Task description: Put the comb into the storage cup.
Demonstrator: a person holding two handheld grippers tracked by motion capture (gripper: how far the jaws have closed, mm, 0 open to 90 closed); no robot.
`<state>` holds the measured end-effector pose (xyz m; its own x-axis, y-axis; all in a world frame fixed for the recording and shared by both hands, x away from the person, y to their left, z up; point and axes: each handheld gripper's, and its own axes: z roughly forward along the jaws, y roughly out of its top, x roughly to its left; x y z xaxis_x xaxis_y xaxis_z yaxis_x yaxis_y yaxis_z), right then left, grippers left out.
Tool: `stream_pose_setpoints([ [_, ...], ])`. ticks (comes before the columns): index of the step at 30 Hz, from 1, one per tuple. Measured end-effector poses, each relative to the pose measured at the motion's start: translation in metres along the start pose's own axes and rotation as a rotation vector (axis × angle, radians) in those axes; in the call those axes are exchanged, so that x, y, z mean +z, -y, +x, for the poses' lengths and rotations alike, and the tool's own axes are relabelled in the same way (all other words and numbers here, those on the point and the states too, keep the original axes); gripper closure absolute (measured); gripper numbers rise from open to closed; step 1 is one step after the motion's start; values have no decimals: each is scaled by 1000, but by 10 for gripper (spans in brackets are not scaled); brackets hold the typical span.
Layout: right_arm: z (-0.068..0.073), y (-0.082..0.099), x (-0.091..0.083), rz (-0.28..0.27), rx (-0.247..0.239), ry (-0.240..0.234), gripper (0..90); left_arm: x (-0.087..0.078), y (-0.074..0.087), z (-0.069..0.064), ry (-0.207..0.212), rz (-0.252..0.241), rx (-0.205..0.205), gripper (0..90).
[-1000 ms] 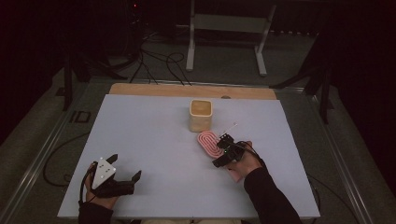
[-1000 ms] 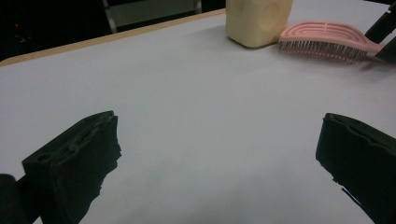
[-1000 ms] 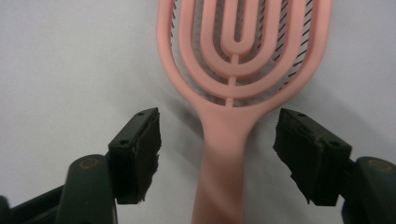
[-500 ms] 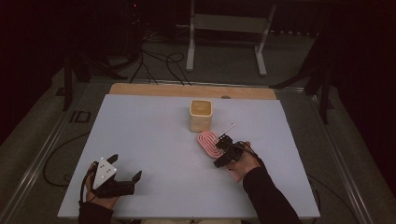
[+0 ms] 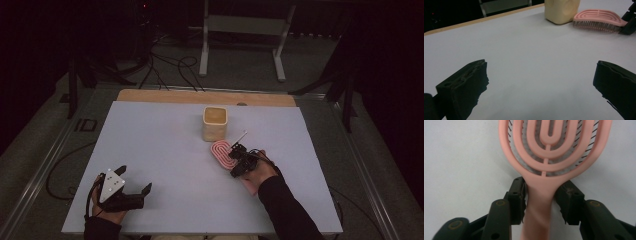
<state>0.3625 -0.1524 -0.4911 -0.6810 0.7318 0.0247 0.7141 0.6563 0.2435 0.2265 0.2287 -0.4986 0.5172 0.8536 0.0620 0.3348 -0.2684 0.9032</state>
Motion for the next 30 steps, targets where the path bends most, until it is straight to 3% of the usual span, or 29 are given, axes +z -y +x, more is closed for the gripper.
stream_pose_setpoints([
  [10, 0, 2, -1, 7, -16, 1, 680, 1, 0, -1, -1, 4, 0, 0],
  [17, 0, 4, -2, -2, -19, -1, 691, 1, 0, 0, -1, 5, -2, 0],
  [30, 8, 9, -12, -70, -36, 12, 697, 0, 1, 0, -4, 7, -3, 0],
])
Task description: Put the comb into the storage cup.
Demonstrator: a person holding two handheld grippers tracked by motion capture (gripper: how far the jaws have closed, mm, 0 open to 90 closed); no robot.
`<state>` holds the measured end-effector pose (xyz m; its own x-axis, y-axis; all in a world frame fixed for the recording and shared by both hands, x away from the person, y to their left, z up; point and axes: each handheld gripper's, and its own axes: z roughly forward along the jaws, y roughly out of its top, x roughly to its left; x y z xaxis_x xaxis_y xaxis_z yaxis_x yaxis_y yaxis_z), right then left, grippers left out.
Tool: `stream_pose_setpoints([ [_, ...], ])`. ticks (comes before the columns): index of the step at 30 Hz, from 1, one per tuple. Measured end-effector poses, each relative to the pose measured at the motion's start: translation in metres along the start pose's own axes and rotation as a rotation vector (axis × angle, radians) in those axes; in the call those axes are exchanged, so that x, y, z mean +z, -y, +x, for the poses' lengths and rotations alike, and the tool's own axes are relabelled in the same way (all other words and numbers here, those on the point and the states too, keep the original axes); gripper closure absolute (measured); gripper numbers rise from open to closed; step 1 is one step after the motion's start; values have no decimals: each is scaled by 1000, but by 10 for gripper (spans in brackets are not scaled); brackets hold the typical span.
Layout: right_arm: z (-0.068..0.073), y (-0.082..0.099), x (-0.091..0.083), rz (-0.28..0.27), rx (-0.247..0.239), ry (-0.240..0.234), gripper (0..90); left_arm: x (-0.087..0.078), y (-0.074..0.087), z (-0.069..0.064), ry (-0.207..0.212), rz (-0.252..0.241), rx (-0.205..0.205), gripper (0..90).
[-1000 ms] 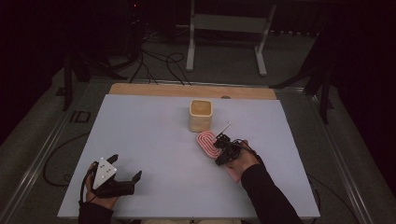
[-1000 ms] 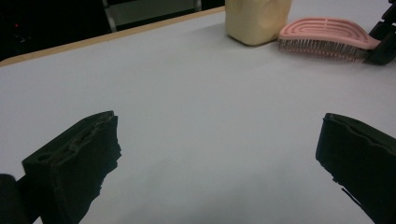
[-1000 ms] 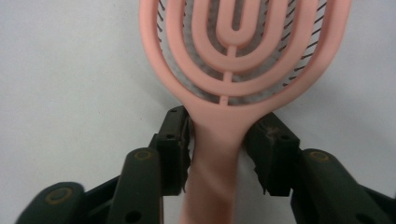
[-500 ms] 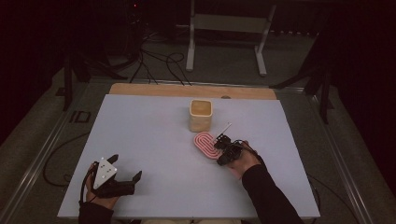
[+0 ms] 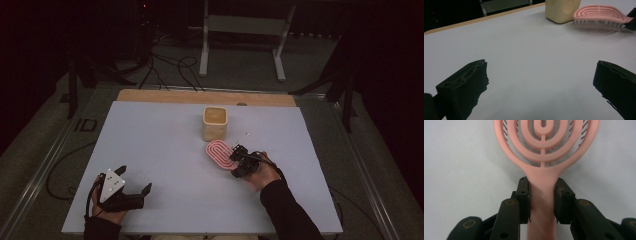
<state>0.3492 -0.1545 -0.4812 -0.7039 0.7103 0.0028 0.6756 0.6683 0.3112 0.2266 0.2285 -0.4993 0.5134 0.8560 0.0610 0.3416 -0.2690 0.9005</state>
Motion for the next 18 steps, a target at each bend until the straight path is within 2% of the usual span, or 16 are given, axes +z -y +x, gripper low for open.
stream_pose_setpoints([
  [7, -1, 5, -9, -48, 14, -10, 697, 0, 0, 0, -1, 2, 1, 0],
  [8, -1, 7, -12, -73, 21, -16, 697, 0, 0, 0, -1, 2, 2, 0],
  [17, 1, 17, -24, -149, 35, -28, 697, -1, 0, 0, -2, -1, 0, 0],
  [18, 1, 22, -26, -173, 41, -37, 697, 0, 0, 0, -2, 0, 0, 0],
])
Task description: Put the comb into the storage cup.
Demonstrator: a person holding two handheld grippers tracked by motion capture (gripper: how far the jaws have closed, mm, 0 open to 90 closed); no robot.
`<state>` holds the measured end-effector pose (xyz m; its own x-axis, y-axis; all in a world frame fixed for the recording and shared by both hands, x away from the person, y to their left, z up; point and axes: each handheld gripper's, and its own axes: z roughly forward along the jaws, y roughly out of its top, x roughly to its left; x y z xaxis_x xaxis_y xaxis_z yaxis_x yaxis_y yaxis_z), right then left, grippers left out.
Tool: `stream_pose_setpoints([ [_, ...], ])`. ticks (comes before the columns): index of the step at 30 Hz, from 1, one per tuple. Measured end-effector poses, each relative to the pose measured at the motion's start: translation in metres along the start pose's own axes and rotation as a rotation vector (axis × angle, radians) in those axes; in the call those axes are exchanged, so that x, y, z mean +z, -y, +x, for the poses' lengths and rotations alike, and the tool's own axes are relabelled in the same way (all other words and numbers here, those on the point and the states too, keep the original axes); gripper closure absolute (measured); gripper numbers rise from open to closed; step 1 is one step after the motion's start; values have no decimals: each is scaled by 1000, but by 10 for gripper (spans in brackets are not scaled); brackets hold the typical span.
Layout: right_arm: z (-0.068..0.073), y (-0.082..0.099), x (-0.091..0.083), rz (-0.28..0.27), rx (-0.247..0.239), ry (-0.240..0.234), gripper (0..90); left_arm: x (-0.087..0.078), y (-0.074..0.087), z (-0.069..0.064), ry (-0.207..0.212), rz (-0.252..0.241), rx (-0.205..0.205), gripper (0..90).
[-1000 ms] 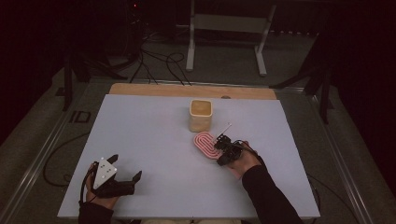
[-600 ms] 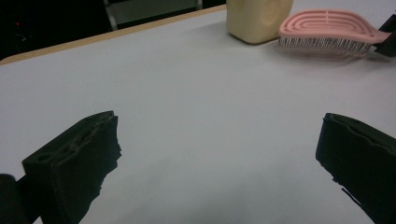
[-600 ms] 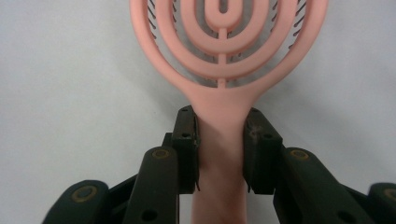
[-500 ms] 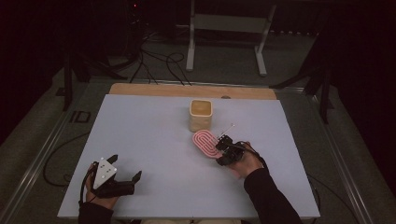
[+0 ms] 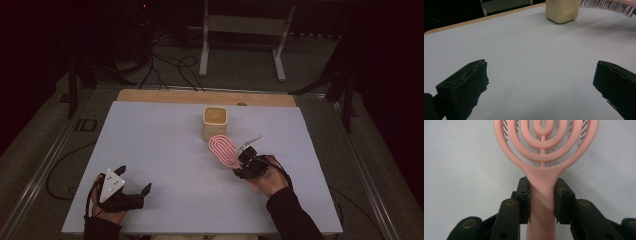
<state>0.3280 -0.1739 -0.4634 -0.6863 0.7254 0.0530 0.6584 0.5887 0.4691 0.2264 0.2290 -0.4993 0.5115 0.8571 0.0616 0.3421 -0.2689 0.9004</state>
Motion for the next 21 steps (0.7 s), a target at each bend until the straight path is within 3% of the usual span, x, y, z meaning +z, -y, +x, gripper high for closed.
stream_pose_setpoints([
  [4, 0, 7, -2, -28, 6, 16, 697, 0, 0, 0, 0, 2, 2, 0],
  [10, -5, 18, -12, -114, 20, 19, 697, 0, 0, 0, -3, 7, 5, 0],
  [21, -3, 23, -23, -201, 11, 42, 697, 1, 1, 0, -8, 16, 4, 0],
])
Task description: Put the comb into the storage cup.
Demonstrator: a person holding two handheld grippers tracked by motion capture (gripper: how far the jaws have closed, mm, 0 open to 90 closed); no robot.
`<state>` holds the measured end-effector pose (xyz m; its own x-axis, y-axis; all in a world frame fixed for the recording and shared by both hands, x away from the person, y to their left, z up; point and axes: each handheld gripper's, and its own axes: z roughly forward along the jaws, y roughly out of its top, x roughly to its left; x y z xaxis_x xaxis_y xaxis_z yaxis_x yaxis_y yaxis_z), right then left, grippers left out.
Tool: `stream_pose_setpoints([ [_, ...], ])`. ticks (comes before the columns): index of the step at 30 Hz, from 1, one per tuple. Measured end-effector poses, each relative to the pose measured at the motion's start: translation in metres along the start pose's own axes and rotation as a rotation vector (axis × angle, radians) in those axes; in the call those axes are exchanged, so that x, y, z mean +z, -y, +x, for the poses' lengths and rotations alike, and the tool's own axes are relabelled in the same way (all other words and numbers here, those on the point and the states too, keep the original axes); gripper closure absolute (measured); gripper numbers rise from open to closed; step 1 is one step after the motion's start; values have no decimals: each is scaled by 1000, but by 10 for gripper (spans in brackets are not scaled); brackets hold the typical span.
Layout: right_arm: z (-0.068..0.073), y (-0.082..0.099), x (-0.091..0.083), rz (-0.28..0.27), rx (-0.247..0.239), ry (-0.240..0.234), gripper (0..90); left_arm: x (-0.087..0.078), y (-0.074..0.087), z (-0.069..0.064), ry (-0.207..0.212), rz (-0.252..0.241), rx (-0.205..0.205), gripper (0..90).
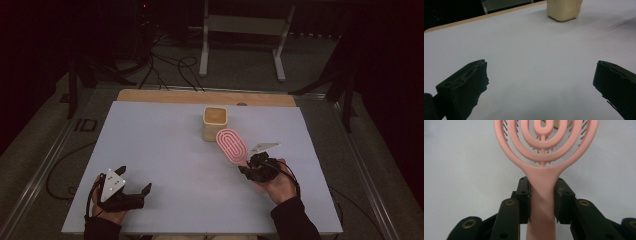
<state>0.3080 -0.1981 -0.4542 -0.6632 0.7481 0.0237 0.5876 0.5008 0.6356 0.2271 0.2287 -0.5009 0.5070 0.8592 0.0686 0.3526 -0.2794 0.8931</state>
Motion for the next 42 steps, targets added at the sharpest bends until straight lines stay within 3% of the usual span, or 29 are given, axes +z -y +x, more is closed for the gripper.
stream_pose_setpoints([
  [12, -6, 3, -10, -71, 35, 6, 697, 3, 1, -1, -2, 12, 5, 0],
  [21, 1, 4, 2, -82, 17, 3, 697, 0, -3, -4, 4, -9, -31, 0],
  [29, 4, 3, 3, -118, 8, 6, 697, 7, -24, -17, 21, -6, -12, 0],
  [35, 3, 5, -6, -174, 22, 26, 697, 18, -42, -26, 64, -20, -52, 0],
  [42, 2, 4, -7, -201, 28, 32, 697, 30, -70, -41, 95, -31, -21, 0],
])
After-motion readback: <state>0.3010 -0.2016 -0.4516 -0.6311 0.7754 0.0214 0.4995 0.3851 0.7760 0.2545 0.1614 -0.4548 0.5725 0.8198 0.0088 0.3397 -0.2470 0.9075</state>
